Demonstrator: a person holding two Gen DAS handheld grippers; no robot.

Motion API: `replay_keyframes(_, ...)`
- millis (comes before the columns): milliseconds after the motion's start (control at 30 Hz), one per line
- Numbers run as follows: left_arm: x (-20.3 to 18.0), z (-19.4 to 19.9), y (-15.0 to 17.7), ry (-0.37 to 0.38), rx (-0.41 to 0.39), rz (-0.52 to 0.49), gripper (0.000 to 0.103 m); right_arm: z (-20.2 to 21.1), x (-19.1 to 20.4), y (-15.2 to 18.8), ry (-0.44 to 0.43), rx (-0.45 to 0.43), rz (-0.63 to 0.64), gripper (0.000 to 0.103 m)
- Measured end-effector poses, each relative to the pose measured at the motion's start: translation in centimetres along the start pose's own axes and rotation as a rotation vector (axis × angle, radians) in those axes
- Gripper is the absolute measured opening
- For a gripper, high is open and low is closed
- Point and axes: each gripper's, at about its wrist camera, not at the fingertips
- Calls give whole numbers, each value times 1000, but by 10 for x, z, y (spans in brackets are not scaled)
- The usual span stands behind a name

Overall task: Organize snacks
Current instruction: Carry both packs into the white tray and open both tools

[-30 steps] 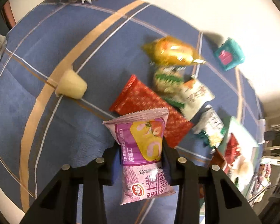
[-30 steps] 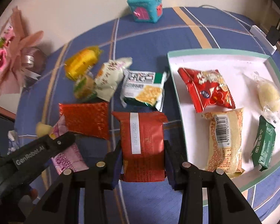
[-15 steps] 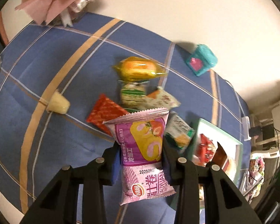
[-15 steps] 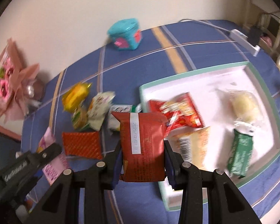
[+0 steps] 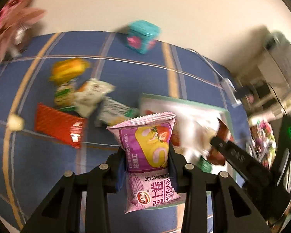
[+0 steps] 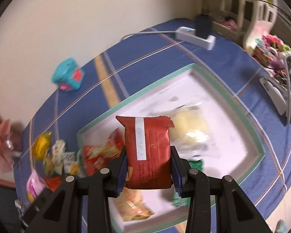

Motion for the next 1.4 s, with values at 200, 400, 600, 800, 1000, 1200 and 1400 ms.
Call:
replay_keyframes(200, -44, -20, 0, 49, 4, -115, 39, -9, -22, -5, -24, -14, -36, 42)
replay_keyframes(400, -63, -42, -4, 56, -2, -178, 39, -19, -28, -6, -57, -14, -47, 42)
replay_keyframes(600, -64, -61, -8, 72, 6, -177, 39, -26, -32, -7, -59, 1, -61, 43)
replay_keyframes(800, -65, -70, -13, 94, 5, -169, 39, -25, -33, -10, -52, -10, -67, 42)
replay_keyframes(1000, -66, -71, -13, 86, 3, -170, 40, -26, -34, -12, -56, -5, -77, 42)
replay_keyframes(1200, -63, -69, -14, 86, 9, -157, 46, -26, -32, -11, -61, 1, -75, 43)
replay_keyframes(1400, -61, -66, -15, 44, 9, -164, 55, -26, -32, -11, -64, 11, -75, 45)
Point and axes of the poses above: each gripper's, at about its wrist camera, not at the fingertips, and z roughly against the way its jaws point, x to its left, y to its underside, and after that the axes turned 8 degrees about -x, right-handed
